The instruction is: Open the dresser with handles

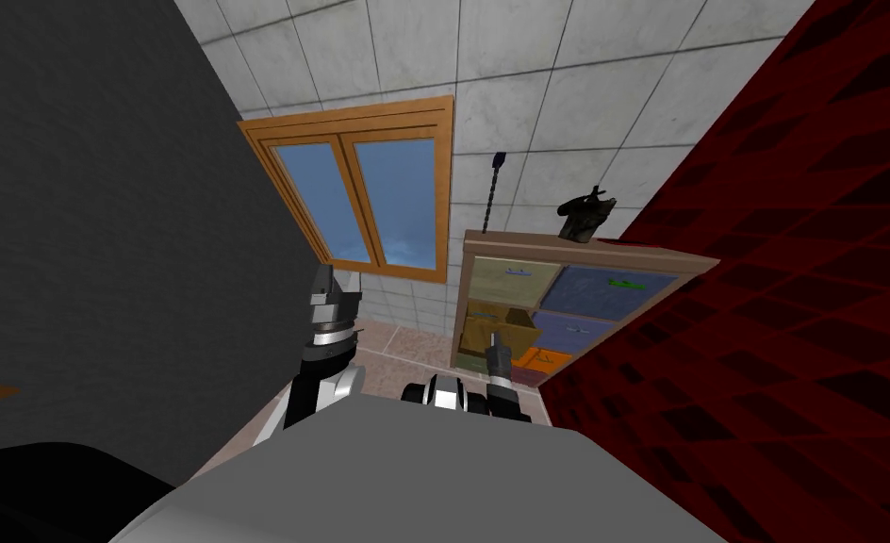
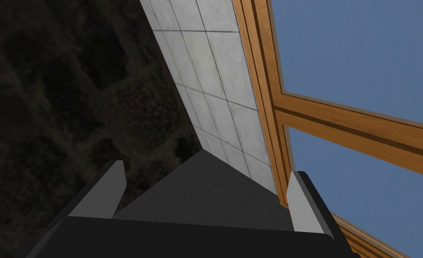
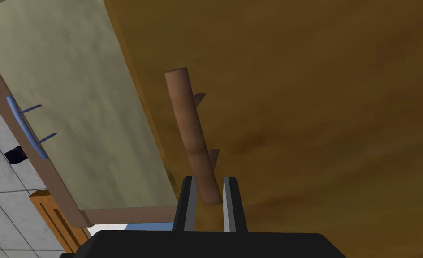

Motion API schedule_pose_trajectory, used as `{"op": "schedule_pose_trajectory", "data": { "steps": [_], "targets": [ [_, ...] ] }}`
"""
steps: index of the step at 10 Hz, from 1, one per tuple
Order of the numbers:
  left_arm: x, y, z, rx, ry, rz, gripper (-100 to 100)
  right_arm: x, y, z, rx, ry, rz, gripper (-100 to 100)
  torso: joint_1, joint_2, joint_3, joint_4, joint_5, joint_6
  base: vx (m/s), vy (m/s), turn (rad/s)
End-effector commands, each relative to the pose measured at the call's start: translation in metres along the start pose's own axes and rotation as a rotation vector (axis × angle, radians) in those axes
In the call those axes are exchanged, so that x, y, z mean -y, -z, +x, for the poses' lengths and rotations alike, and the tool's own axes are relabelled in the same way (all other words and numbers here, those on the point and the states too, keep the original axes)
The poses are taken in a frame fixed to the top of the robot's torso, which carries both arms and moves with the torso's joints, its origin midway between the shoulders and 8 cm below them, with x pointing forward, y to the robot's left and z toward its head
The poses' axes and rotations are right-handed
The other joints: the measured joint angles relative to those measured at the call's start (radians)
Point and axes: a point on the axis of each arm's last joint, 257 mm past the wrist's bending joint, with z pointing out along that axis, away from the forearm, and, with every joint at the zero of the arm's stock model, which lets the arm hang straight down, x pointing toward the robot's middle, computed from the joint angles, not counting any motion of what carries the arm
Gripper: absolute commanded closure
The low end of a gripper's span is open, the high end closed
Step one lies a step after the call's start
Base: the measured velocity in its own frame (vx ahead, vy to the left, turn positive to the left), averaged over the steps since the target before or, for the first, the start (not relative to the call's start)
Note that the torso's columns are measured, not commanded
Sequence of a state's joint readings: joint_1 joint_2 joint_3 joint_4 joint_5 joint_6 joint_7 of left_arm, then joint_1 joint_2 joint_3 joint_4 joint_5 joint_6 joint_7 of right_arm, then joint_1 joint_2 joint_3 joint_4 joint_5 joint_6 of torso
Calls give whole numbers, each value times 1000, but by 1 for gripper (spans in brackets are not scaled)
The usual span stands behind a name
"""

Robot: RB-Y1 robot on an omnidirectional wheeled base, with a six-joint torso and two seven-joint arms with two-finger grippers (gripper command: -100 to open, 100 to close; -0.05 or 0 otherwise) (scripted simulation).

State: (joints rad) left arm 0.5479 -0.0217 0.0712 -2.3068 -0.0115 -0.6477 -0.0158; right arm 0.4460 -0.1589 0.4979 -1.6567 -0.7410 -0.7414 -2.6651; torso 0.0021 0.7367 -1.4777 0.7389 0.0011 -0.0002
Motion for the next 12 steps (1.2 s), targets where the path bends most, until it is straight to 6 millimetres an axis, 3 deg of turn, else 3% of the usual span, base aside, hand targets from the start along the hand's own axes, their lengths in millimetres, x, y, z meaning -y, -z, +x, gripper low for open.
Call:
{"op": "schedule_pose_trajectory", "data": {
  "steps": [1, 2, 3, 11, 12],
  "targets": [
    [0, 0, 0, 0, 0, 0, 0, 4, 2, -3, 8, -4, 6, 100, -1, 7, 4, 0, -1, 0, -210, 7, -20],
    [0, 0, 0, 0, 0, 0, 0, 5, 3, -4, 10, -6, 8, 100, -2, 8, 5, 1, -1, 0, -204, 22, -22],
    [0, 0, 0, 0, 0, 0, 0, 9, -4, -13, 14, -6, -3, -100, -1, 6, 4, 2, 0, 0, -108, -2, -79],
    [0, 0, 0, 0, 0, 0, 0, 42, -28, -53, 54, -13, -10, -100, -2, 4, 3, 1, -1, 0, -7, -19, -48],
    [0, 0, 0, 0, 0, 0, 0, 33, -24, -47, 48, -12, -22, -100, -1, 6, 3, 4, 1, 1, -9, -6, -5]
  ]
}}
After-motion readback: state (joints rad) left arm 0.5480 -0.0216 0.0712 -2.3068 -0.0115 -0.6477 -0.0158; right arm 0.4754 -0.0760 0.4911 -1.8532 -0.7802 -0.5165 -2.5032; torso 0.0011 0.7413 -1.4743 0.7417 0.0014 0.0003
